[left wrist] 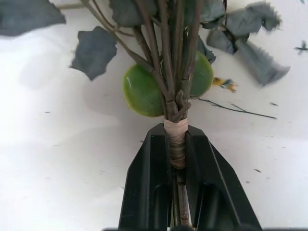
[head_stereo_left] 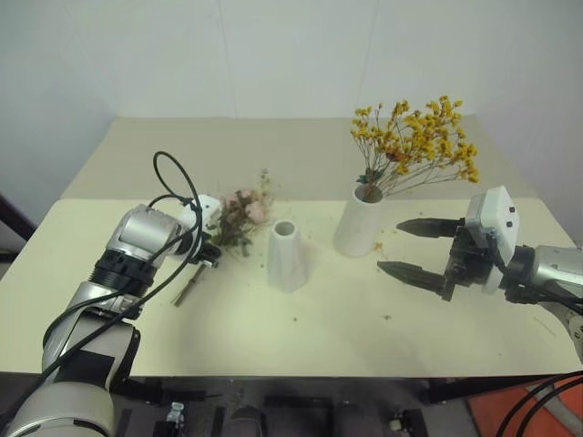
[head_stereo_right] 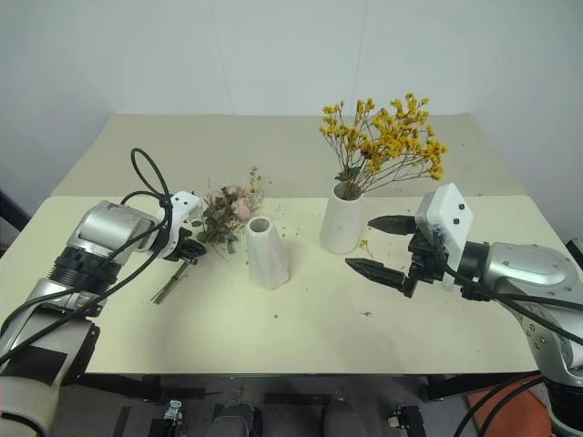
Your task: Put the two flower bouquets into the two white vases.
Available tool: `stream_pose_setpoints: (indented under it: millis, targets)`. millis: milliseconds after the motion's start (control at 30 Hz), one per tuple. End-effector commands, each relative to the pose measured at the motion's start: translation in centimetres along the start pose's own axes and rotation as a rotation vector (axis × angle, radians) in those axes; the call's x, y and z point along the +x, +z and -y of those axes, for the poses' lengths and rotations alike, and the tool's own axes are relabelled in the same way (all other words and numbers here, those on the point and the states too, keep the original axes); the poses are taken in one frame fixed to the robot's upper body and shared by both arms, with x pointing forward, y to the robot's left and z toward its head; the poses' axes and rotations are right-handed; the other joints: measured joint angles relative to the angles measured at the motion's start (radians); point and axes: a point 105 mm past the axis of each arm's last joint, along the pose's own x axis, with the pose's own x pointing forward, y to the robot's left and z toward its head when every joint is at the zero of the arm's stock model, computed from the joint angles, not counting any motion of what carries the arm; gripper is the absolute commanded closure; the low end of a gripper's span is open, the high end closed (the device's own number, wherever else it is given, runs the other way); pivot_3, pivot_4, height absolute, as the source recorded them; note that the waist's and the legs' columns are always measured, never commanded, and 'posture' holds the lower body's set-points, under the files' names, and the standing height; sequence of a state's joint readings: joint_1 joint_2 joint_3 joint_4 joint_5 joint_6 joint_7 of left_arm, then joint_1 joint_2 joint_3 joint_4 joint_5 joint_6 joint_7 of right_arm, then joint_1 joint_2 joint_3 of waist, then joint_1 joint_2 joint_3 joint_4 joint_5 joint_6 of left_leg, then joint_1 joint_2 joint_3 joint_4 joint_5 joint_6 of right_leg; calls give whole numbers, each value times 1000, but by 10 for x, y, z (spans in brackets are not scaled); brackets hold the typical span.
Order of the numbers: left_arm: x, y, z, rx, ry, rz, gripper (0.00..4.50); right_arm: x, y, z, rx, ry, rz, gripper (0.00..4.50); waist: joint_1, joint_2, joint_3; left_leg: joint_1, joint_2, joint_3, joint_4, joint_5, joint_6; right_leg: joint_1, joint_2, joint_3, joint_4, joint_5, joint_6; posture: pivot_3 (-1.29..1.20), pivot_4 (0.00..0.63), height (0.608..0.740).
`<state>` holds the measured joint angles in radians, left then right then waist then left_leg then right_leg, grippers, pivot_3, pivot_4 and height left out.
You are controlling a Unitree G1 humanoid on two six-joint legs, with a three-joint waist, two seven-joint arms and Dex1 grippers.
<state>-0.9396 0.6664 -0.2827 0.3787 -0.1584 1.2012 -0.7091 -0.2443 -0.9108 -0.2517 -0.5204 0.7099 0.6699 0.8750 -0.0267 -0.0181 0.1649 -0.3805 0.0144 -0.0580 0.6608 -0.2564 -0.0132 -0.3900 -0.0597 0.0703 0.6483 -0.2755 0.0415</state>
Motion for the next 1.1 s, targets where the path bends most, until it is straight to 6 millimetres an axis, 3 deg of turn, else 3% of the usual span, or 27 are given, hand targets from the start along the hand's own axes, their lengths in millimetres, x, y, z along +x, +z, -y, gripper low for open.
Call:
stream_pose_setpoints:
  millis: [33, 167, 300, 500, 767, 1100]
  targets:
    - [-21, 31, -13, -8, 56, 156, 4365, -8, 9, 3, -58, -22, 45, 0, 2, 0, 0, 0, 0, 0, 0, 0, 0, 0, 0, 0, 0, 0, 0, 0, 150, 740]
    - [-36, 54, -16, 20, 55, 361, 4365, -12, 8, 4, -68, -27, 60, 0, 9, 0, 0, -1, 0, 0, 0, 0, 0, 0, 0, 0, 0, 0, 0, 0, 150, 740]
    - [-77, 93, -3, 14, -66, 718, 4365, -15, 6, 4, -73, -27, 61, 0, 13, 0, 0, -1, 0, 0, 1, 0, 0, 0, -1, 0, 0, 0, 0, 0, 150, 740]
    - [-128, 125, 22, -17, -282, 1025, 4365, -16, 4, 3, -75, -36, 62, 0, 13, 0, 0, -1, 0, 0, 1, 0, 0, 0, -1, 0, 1, 0, 0, 0, 150, 740]
    - [-161, 131, 51, 16, -584, 1196, 4365, -14, 4, 1, -75, -45, 73, 0, 11, 0, 0, 0, 0, 0, 1, 0, -1, 0, -1, 0, 1, 1, 0, 0, 150, 740]
    - [-181, 135, 65, 68, -771, 1304, 4365, -13, 5, -3, -72, -45, 84, 0, 11, 0, 0, 0, 0, 0, 1, 0, -1, 1, -1, 0, 1, 1, 0, 0, 150, 740]
